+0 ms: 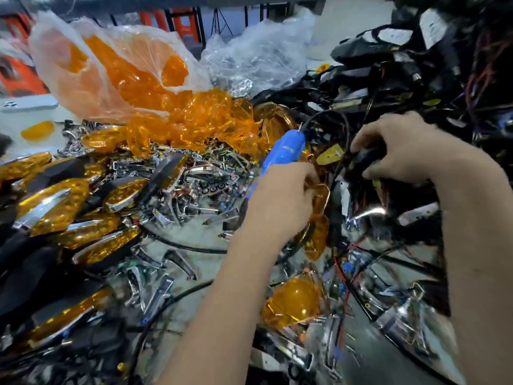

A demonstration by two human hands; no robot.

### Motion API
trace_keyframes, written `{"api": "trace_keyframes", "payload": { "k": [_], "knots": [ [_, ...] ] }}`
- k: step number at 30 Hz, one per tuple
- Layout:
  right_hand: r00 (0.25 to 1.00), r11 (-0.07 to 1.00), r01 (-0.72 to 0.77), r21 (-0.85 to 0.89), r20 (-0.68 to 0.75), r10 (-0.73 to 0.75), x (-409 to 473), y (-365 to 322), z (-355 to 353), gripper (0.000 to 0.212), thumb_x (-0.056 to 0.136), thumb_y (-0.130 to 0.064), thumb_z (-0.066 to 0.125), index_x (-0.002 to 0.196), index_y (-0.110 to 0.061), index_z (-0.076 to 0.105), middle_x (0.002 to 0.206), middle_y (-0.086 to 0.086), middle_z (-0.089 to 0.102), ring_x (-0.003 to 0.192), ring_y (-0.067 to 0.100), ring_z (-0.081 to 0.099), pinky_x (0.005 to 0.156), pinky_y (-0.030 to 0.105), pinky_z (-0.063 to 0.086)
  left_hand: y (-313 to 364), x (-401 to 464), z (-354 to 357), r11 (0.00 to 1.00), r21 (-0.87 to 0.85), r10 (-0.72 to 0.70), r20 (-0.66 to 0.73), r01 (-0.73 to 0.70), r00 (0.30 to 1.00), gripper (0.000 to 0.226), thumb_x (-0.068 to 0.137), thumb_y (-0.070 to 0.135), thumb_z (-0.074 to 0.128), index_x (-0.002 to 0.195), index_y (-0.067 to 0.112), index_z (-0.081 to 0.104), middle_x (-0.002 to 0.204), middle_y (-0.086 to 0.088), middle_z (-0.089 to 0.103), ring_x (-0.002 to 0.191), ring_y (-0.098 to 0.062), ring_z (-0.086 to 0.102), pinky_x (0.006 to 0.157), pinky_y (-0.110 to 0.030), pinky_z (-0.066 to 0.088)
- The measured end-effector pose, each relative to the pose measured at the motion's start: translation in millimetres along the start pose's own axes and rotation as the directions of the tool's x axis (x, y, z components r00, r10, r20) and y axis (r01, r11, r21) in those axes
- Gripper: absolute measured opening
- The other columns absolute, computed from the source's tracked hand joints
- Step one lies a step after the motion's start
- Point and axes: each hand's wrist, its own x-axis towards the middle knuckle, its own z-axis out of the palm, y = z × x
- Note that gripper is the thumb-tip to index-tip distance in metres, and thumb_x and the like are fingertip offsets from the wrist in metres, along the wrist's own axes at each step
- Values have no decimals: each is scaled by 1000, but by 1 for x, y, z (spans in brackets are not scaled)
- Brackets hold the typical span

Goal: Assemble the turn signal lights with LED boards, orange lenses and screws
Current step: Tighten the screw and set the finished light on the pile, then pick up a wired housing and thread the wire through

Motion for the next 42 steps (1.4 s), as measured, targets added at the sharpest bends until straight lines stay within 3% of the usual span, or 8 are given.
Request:
{"api": "trace_keyframes", "payload": {
  "k": [4, 9, 15, 19, 27, 32, 35, 42],
  "knots": [
    [1000, 978, 5, -211, -10, -8, 1, 0, 15, 62, 74, -30, 93, 125, -47, 61, 139, -1, 47, 135, 30, 33, 111, 52, 27, -3, 1, 2, 992, 97, -73, -38, 76, 997, 37, 88, 1, 57, 112, 26, 70, 106, -4, 70, 98, -30, 66, 88, -42, 56],
    [987, 994, 81, -79, -129, -91, -3, 7, 15, 47, 73, -35, 93, 116, -38, 74, 120, -3, 57, 124, 26, 42, 107, 50, 28, -7, 2, -1, 990, 65, -108, -196, 122, 975, 24, 89, 8, 63, 103, 23, 74, 103, -4, 70, 89, -27, 67, 85, -41, 57],
    [825, 919, 318, 234, -546, -147, -9, -11, -17, 42, 101, -41, 64, 135, -17, 65, 120, 11, 65, 111, 30, 60, 102, 47, 46, -5, 2, -16, 854, -514, -226, -221, 84, 949, 8, 96, 25, 71, 103, 28, 74, 99, 7, 73, 88, -13, 71, 78, -33, 59],
    [744, 878, 399, 264, -653, -142, -12, -40, -26, 36, 110, -38, 46, 123, -12, 68, 86, 1, 62, 78, 22, 56, 69, 37, 42, 1, 3, -31, 642, -766, -225, -243, -44, 943, 13, 101, 36, 65, 113, 33, 70, 106, -1, 75, 81, -10, 73, 63, -24, 56],
    [900, 670, 414, 617, -388, -198, -10, -109, 9, 21, 110, -20, 45, 110, -9, 63, 84, -1, 61, 71, 19, 63, 63, 32, 58, 6, 10, -32, 382, -920, -291, -205, -83, 934, 22, 106, 28, 61, 92, 15, 72, 76, -4, 70, 58, -14, 64, 54, -31, 52],
    [956, 561, 272, 782, -153, -250, -10, -116, 30, 23, 110, -15, 48, 121, -8, 67, 104, 7, 68, 79, 15, 71, 60, 19, 57, -24, 0, -38, 495, -869, -437, -244, 5, 866, 26, 102, 18, 66, 87, -2, 71, 81, -22, 66, 66, -32, 67, 62, -43, 63],
    [961, 440, 187, 878, -72, -265, -14, -121, 30, 22, 108, -16, 53, 126, -8, 62, 104, 10, 63, 96, 28, 72, 73, 32, 65, -33, -7, -45, 552, -833, -462, -271, 35, 845, 34, 101, 19, 67, 91, -13, 64, 87, -26, 66, 78, -41, 67, 79, -62, 61],
    [852, 596, 321, 736, 51, -522, -29, -138, 4, 20, 105, -16, 61, 119, -3, 61, 84, 19, 70, 67, 30, 76, 62, 40, 64, -55, -6, -104, 234, -958, -711, -285, -166, 643, 17, 106, 19, 56, 92, 10, 60, 78, -6, 64, 47, -12, 63, 47, -23, 49]
  ]
}}
